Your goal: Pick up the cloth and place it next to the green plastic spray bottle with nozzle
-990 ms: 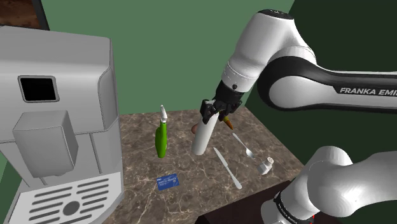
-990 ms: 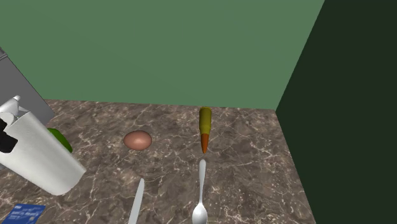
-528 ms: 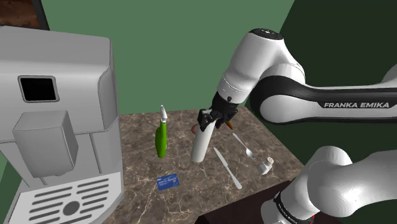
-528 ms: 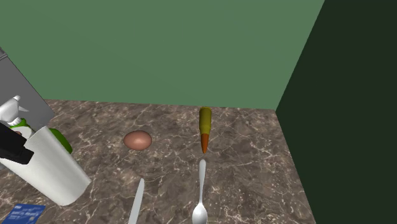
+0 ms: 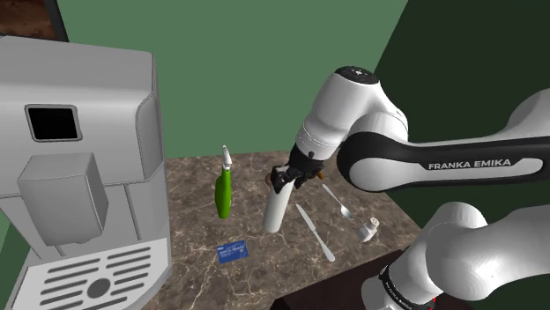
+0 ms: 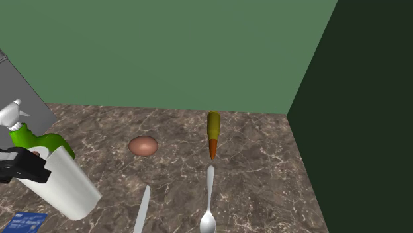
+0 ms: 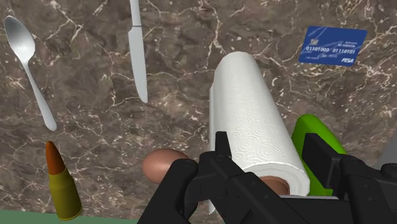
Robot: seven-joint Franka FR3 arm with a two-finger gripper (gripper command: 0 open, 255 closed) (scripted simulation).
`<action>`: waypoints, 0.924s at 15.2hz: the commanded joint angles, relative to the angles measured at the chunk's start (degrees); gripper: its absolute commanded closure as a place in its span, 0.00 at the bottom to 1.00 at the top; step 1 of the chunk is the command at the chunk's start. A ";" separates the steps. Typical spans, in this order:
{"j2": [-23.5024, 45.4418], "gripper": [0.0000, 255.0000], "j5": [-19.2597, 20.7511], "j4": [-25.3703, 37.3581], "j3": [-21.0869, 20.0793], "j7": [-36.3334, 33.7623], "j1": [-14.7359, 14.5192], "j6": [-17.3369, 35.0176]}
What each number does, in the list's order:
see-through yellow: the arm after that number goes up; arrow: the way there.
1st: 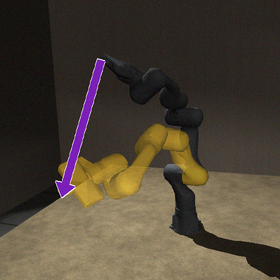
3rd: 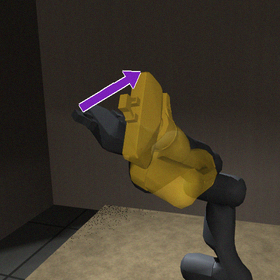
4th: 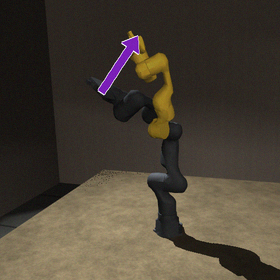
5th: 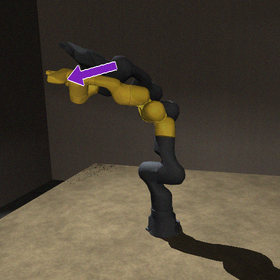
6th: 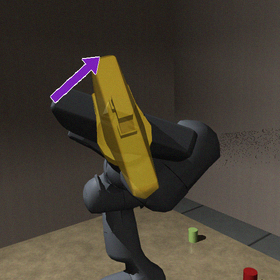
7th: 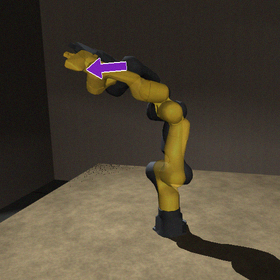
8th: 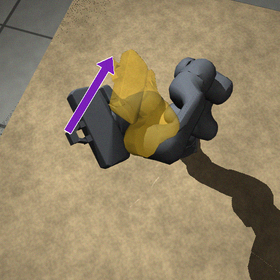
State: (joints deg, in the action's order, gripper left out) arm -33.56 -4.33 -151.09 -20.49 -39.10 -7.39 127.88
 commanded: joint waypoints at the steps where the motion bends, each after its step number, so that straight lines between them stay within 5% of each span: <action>1: 0.71 1.00 0.03 -0.92 -0.31 -0.23 0.09 1.66; 9: 0.71 1.00 0.03 -0.92 -0.31 -0.23 0.09 1.66; 10: 0.71 0.00 0.03 -0.92 -0.31 -0.23 0.09 1.66; 14: 0.72 0.00 0.03 -0.92 -0.31 -0.23 0.09 1.66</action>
State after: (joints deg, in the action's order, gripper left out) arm -32.85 -4.30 -152.01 -20.80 -39.33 -7.30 129.54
